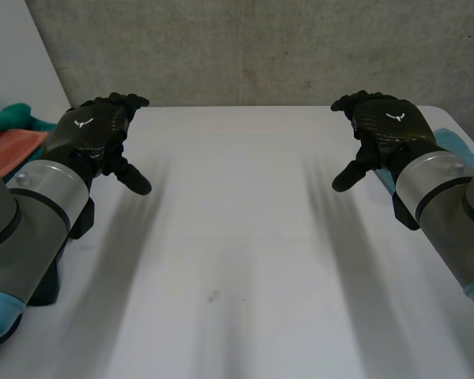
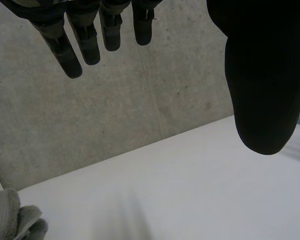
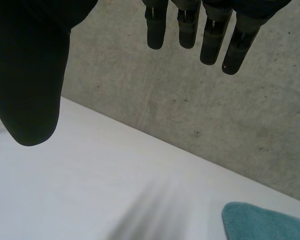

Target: Fold the laundry.

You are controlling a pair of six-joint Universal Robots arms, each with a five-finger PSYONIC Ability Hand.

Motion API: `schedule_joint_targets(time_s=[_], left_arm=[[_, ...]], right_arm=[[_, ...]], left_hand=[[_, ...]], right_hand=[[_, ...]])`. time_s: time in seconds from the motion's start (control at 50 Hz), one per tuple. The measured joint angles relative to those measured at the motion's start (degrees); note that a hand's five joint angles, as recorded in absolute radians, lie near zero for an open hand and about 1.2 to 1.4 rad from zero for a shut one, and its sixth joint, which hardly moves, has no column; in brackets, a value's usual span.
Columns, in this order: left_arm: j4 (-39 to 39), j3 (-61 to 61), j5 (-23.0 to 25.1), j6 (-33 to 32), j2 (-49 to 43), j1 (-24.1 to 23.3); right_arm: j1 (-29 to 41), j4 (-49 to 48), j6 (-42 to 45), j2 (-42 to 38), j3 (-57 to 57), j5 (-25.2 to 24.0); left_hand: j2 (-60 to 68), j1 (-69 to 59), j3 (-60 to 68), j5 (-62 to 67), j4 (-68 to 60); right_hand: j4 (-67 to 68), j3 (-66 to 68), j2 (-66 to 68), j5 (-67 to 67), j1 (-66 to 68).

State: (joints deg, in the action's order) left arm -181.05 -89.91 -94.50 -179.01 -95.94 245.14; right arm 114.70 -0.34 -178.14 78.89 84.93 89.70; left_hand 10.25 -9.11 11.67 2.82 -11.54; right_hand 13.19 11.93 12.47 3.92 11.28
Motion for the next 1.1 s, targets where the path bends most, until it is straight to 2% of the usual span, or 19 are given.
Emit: schedule_joint_targets(time_s=[0.14,0.28,0.36,0.46,0.5,0.58,0.7,0.96,1.06,1.1], left_arm=[[0.2,0.7,0.0,-2.3,0.0,0.6],[0.7,1.8,-0.2,-16.9,-0.2,5.6],[1.1,1.6,-1.2,-28.7,-0.4,9.8],[1.1,1.4,-4.2,-36.1,-0.5,14.8],[1.1,1.4,-4.7,-36.9,-0.5,15.5],[-0.1,2.8,-7.2,-40.4,-1.6,21.0],[-1.4,7.1,-7.5,-43.6,-6.3,25.3],[-1.3,19.8,-7.8,-51.7,-18.3,26.9],[-1.0,23.0,-8.0,-52.7,-21.0,27.0],[-0.8,24.3,-8.0,-52.9,-22.1,27.0]], right_arm=[[-0.4,-0.4,2.5,-0.2,-0.4,-0.3],[-0.1,-0.3,5.5,-0.6,-0.5,-0.7],[0.0,-0.3,6.5,-0.7,-0.4,-0.8],[0.1,-0.4,7.1,-0.7,-0.4,-0.9],[0.1,-0.4,7.2,-0.7,-0.4,-0.9],[0.1,-0.4,7.6,-1.0,-0.4,-1.5],[0.0,-0.3,7.7,-1.9,-0.5,-2.4],[0.0,-0.3,7.7,-2.8,-0.5,-2.8],[0.0,-0.4,7.7,-2.9,-0.6,-2.8],[0.0,-0.4,7.7,-2.9,-0.6,-2.8]], left_hand=[[0.0,0.0,0.0,0.0,0.0],[0.0,0.0,0.0,0.0,0.0],[0.0,0.0,0.0,0.0,0.0],[0.0,0.0,0.0,0.0,0.0],[0.0,0.0,0.0,0.0,0.0],[0.0,0.0,0.0,0.0,0.0],[0.5,-1.2,0.2,0.0,-0.2],[4.1,-5.5,2.6,1.6,-2.9],[9.0,-10.6,7.5,6.5,-7.7],[26.2,-29.6,24.7,22.9,-25.0]], right_hand=[[0.0,0.0,0.0,0.0,0.0],[0.0,0.0,0.0,0.0,0.0],[0.0,0.0,0.0,0.0,0.0],[0.0,0.0,0.0,0.0,0.0],[0.0,0.0,0.0,0.0,0.0],[0.0,0.0,0.0,0.0,0.0],[0.0,0.0,0.0,0.0,0.0],[0.0,0.0,0.0,0.0,0.0],[0.0,0.0,0.0,0.0,0.0],[0.0,0.0,0.0,0.0,0.0]])
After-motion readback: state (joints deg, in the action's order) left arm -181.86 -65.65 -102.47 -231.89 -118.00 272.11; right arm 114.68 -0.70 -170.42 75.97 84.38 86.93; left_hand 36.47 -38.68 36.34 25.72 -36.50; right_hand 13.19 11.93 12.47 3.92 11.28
